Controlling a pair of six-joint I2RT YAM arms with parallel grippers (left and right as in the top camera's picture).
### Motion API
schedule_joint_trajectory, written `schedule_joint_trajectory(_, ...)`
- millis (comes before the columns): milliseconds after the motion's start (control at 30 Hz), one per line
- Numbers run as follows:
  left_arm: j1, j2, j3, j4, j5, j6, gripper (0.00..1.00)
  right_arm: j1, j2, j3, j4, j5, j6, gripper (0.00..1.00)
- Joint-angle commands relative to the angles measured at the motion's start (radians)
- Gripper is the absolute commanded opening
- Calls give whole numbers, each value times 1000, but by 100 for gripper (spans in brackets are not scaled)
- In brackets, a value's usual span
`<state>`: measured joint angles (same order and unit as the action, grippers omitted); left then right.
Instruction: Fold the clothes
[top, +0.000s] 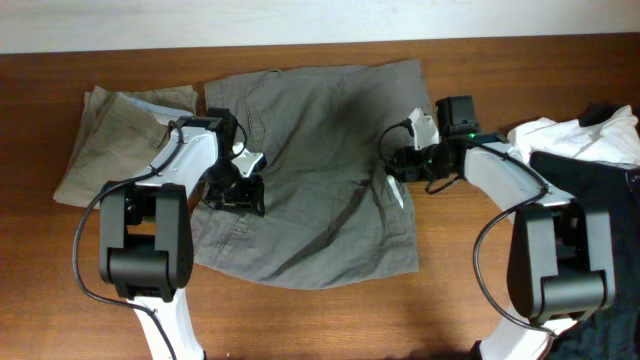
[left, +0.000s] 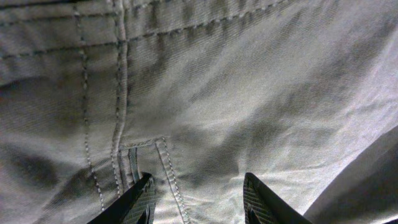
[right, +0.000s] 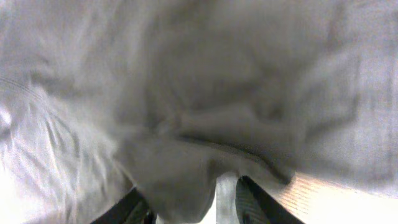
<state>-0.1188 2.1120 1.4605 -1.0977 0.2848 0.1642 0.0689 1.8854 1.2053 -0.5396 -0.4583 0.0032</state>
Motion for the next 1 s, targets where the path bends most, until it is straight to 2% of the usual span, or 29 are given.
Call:
schedule_joint_trajectory(0, -3, 53, -39, 13, -45, 10, 47, -81, -68, 17, -89, -50, -46, 44)
schedule_joint_trajectory(100, -3, 53, -39, 14, -45, 10, 47, -130, -53, 12, -192, -58, -40, 45)
schedule_joint_trajectory(200, -3, 53, -39, 14, -45, 10, 47, -93, -40, -23, -189, -74, -42, 44)
schedule_joint_trajectory(233, -3, 53, -39, 14, -45, 10, 47, -80, -40, -25, -168, -116, -77, 44)
schedule_joint_trajectory(267, -3, 53, -39, 14, -45, 10, 47, -68, -40, -24, -116, -169, -78, 39)
schedule_joint_trajectory(300, -3, 53, -39, 14, -45, 10, 47, -63, -40, -23, -52, -281, -76, 38)
schedule_joint_trajectory(333, -3, 53, -39, 14, -45, 10, 47, -60, -40, -23, -2, -367, -68, 41)
schedule_joint_trajectory(367, -3, 53, -39, 14, -45, 10, 47, -57, -40, -23, 74, -407, 12, 45)
schedule_joint_trajectory(400, -3, 53, -39, 13, -45, 10, 47, -57, -40, -23, 114, -363, 102, 48)
schedule_joint_trajectory(433, -3, 53, -39, 13, -45, 10, 47, -61, -40, -22, 117, -346, 118, 50)
schedule_joint_trajectory(533, -3, 53, -39, 13, -45, 10, 47, -119, -66, -6, 13, -350, 102, 55)
schedule_joint_trajectory(633, -3, 53, -39, 14, -45, 10, 47, -203, -95, -6, -118, -341, 11, 57)
schedule_joint_trajectory(767, -3, 53, -39, 24, -45, 10, 47, -240, -94, -8, -232, -304, -153, 55)
schedule_joint_trajectory(800, -3, 53, -39, 26, -45, 10, 47, -237, -93, -16, -230, -255, -154, 49)
schedule_joint_trajectory(833, -3, 53, -39, 28, -45, 10, 47, -237, -87, -28, -214, -204, -133, 47)
schedule_joint_trajectory(967, -3, 53, -39, 29, -45, 10, 47, -196, -3, -45, -139, -218, -115, 47)
